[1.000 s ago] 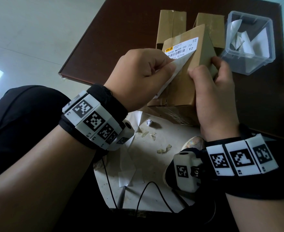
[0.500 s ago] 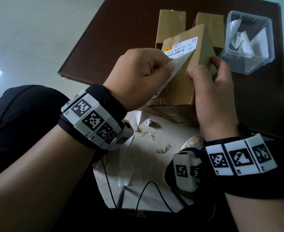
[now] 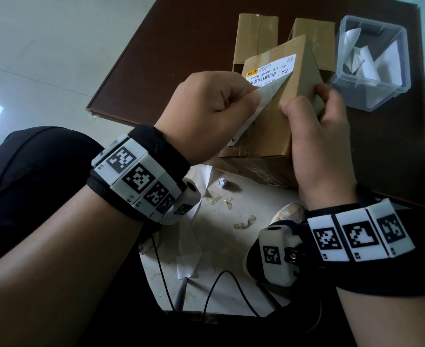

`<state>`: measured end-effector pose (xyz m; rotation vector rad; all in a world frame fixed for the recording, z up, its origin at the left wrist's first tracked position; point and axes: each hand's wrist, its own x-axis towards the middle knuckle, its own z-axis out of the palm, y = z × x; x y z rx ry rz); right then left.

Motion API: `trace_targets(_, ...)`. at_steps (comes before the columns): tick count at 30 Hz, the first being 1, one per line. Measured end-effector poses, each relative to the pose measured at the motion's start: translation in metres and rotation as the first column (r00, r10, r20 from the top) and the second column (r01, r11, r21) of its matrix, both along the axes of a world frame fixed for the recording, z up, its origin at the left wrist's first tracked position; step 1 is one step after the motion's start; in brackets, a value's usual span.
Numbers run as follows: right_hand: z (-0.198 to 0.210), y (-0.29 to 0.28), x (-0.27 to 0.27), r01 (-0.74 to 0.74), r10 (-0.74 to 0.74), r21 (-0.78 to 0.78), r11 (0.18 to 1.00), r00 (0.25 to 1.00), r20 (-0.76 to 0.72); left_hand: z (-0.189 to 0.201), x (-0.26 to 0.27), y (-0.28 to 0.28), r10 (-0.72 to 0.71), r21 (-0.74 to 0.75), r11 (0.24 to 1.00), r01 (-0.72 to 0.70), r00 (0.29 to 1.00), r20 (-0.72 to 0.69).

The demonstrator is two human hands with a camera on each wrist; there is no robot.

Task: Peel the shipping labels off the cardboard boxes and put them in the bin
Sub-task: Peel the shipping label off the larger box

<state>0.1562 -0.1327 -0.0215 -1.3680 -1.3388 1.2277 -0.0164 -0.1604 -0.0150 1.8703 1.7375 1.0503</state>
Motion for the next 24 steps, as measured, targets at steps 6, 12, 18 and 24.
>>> trace_targets(6, 0.0008, -0.0002, -0.0013, 0.003, -0.003, -0.011, 1.0, 1.0, 0.003, 0.0008, 0.0009, -0.0004, 0.001, -0.013, 1.0, 0.0, 1.0, 0.018)
trace_targets(12, 0.0006, 0.0, 0.0, 0.007, -0.006, -0.025, 1.0, 0.999, 0.043, -0.0001, 0.0008, -0.0001, 0.004, 0.0, 1.0, -0.004, 1.0, 0.014)
trace_targets(18, 0.0006, 0.0014, 0.0005, 0.006, -0.003, -0.039, 0.999, 0.997, 0.079, -0.001, 0.0005, 0.0003, 0.009, 0.009, 1.0, -0.009, 1.0, -0.001)
trace_targets(24, -0.0029, -0.0004, -0.0031, 0.063, -0.062, -0.008, 0.998, 0.991, 0.118, -0.0018, 0.0018, 0.0012, 0.012, -0.005, 1.0, -0.012, 1.0, 0.0)
